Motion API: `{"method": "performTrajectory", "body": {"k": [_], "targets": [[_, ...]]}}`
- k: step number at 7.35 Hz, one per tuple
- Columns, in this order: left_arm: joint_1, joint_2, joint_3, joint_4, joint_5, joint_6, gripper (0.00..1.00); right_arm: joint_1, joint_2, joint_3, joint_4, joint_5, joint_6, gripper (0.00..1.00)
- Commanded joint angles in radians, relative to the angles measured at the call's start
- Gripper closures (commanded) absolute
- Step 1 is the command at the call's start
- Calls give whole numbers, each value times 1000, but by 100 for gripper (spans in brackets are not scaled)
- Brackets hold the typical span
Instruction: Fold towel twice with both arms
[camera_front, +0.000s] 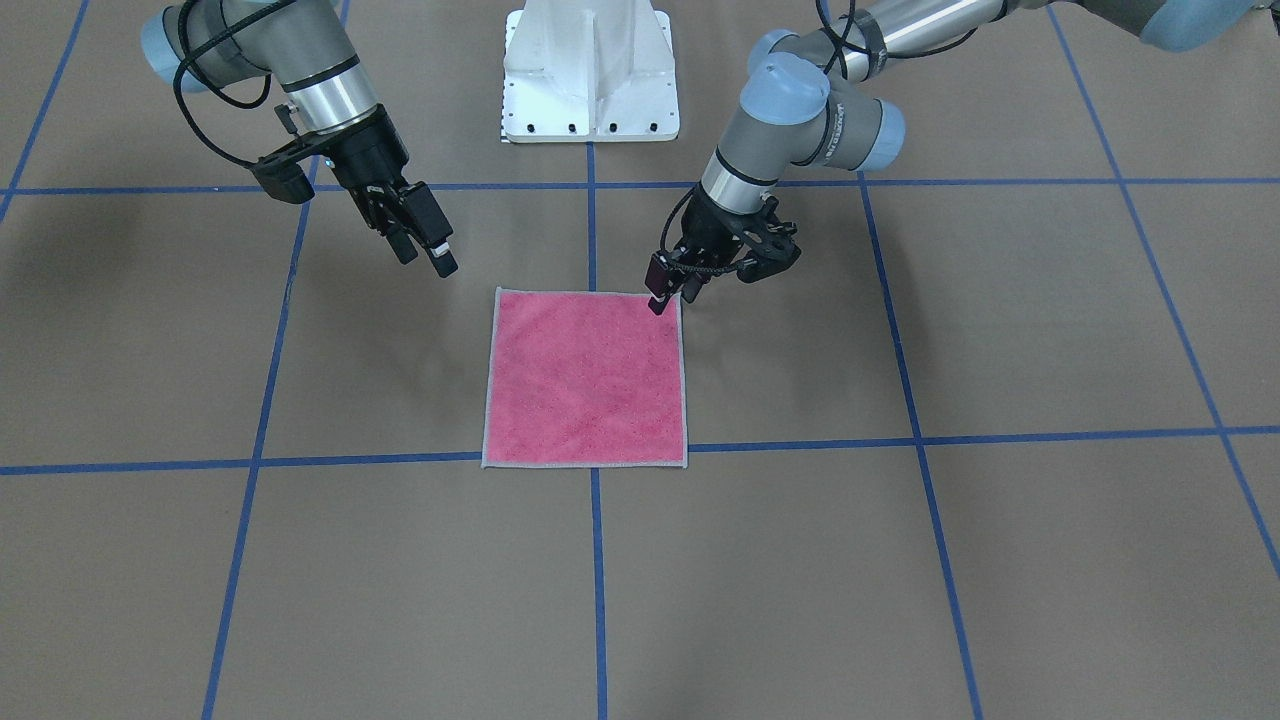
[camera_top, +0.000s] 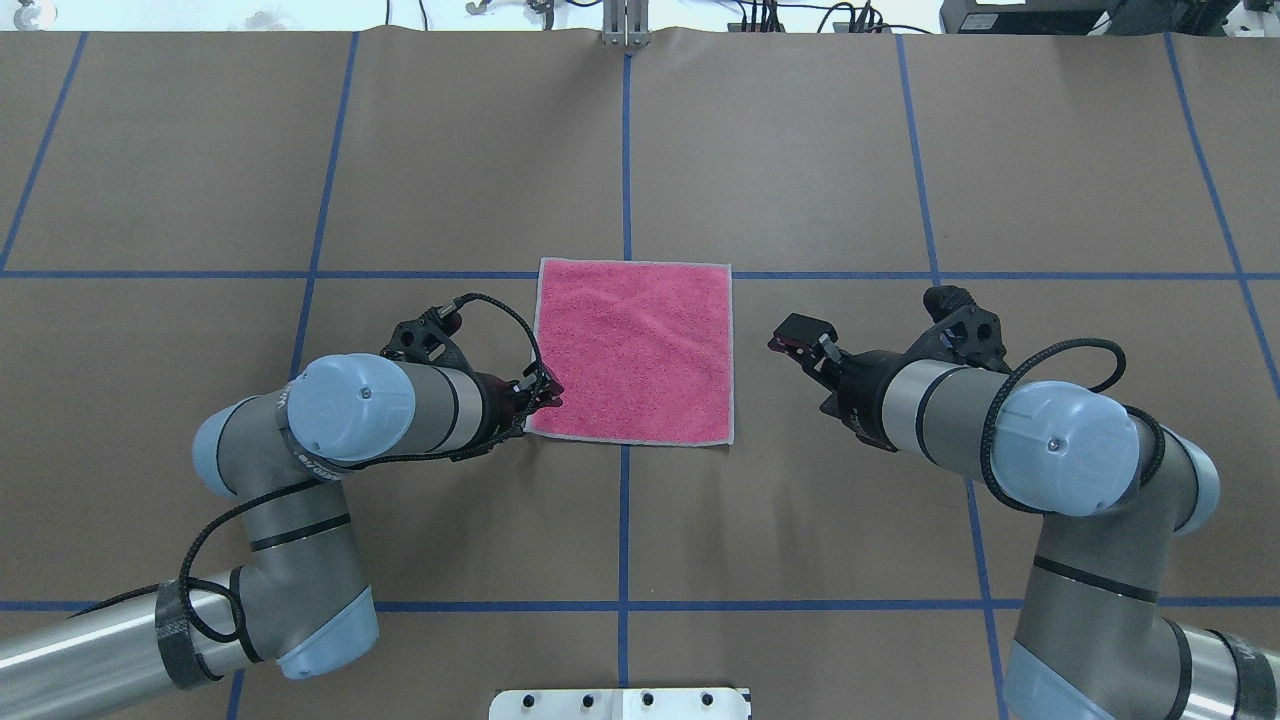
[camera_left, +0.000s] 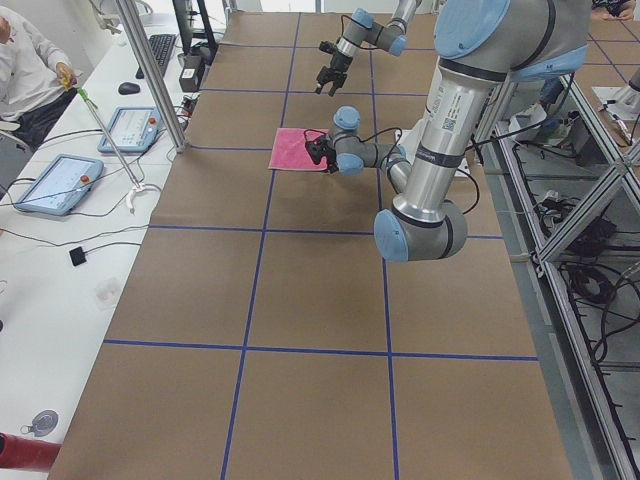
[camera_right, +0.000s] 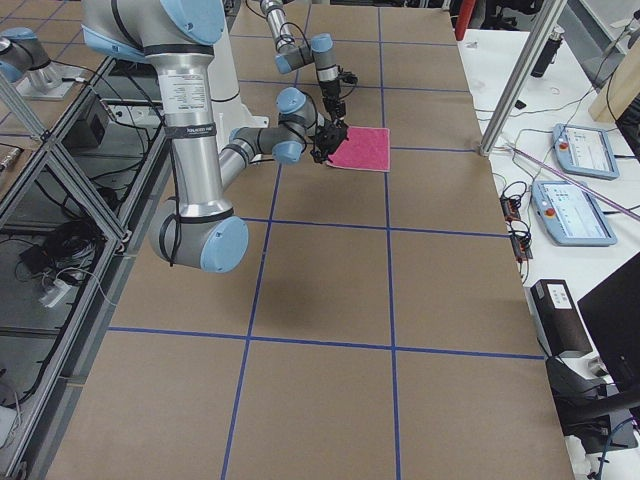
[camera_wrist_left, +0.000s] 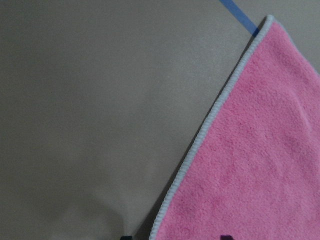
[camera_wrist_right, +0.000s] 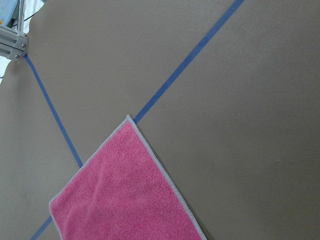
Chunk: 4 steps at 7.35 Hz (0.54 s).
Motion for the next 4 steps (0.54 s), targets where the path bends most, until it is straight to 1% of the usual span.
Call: {"method": "performTrajectory", "body": {"k": [1,2,4], "targets": [[1,1,1,0,0,20,40,0,1,0,2,0,0,2],[2,1,1,0,-2,23,40,0,3,0,2,0,0,2],[5,1,1,0,-3,23,46,0,4,0,5,0,0,2]]}}
